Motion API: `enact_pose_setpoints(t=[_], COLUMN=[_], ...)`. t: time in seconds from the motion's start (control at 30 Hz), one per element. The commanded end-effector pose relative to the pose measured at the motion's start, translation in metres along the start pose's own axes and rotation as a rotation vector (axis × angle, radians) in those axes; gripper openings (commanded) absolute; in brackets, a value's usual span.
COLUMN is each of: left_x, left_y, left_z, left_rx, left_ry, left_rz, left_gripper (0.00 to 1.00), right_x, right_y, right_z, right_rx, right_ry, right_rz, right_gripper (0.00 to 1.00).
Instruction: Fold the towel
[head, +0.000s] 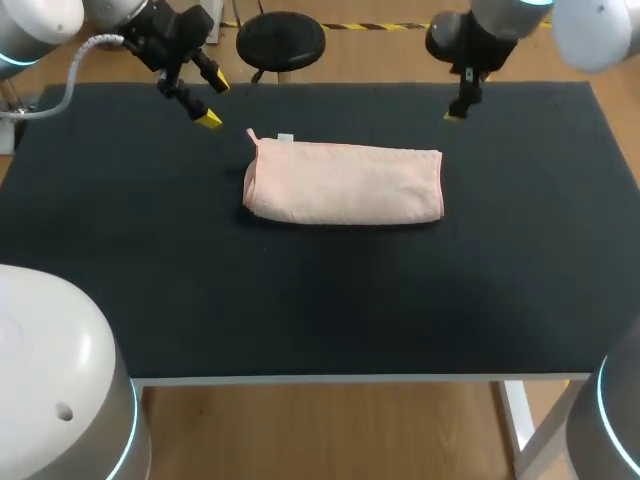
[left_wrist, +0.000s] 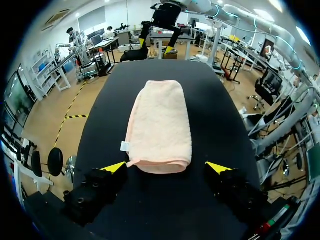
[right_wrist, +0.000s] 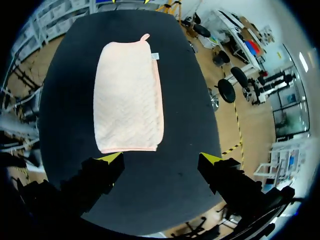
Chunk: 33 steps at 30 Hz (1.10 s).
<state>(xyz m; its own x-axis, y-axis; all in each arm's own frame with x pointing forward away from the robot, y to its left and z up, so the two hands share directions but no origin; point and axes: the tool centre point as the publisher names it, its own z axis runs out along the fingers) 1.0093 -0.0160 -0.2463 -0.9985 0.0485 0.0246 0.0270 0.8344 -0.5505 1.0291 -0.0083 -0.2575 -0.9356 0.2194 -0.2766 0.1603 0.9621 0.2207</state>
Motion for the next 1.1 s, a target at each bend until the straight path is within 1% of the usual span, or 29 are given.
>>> enact_pose_setpoints(t=[0.03,0.57,0.6,0.67,0.7,0.73,0.8,0.83,0.87,0.9,0.93,0.97,1.03,1.1], left_x=[-0.001,-0.001,-0.001,-0.001,-0.001,-0.001,-0.001,-0.001,-0.001,-0.001,-0.001,-0.001,-0.001,-0.001], left_y=[0.001,0.001,0.001,0.001,0.001,0.001,0.001,0.001,0.001,0.001,0.001,0.001,0.001,0.001], left_z=[0.000,0.000,0.000,0.000,0.000,0.000,0.000,0.000,0.000,0.000,0.000,0.000,0.000,0.000], left_rx=[0.002,0.002,0.002,0.002,0.002,0.002,0.002,0.002,0.002,0.002,0.002,0.002,0.002,0.002], left_ry=[0.001,0.001,0.001,0.001,0.001,0.001,0.001,0.001,0.001,0.001,0.001,0.001,0.001,0.001], left_rz=[0.002,0.002,0.002,0.002,0.002,0.002,0.002,0.002,0.002,0.002,0.002,0.002,0.002,0.002], left_gripper=[1.00,1.00,1.00,1.00,1.00,1.00,1.00,1.00,1.00,1.00,1.00,1.00,1.00,1.00], right_x=[0.013,0.013,0.013,0.015,0.017,0.020,0.025,0.027,0.029,0.031,0.033,0.035,0.040,0.044], right_y=[-0.012,-0.012,-0.019,-0.025,-0.026,-0.025,-0.020,-0.016,-0.014,-0.011,-0.008,-0.007,-0.010,-0.020], right_z=[-0.002,-0.002,0.000,0.004,0.006,0.010,0.017,0.021,0.021,0.020,0.020,0.020,0.025,0.036], right_rx=[-0.616,-0.616,-0.684,-0.844,-0.880,-0.910,-0.975,-0.968,-1.021,-1.040,-1.041,-1.052,-1.040,-1.036], right_ry=[0.428,0.428,0.465,0.507,0.540,0.549,0.602,0.584,0.625,0.632,0.632,0.664,0.672,0.664], right_rz=[1.113,1.113,1.154,1.250,1.275,1.328,1.363,1.384,1.398,1.401,1.375,1.378,1.405,1.464], right_gripper=[1.00,1.00,1.00,1.00,1.00,1.00,1.00,1.00,1.00,1.00,1.00,1.00,1.00,1.00])
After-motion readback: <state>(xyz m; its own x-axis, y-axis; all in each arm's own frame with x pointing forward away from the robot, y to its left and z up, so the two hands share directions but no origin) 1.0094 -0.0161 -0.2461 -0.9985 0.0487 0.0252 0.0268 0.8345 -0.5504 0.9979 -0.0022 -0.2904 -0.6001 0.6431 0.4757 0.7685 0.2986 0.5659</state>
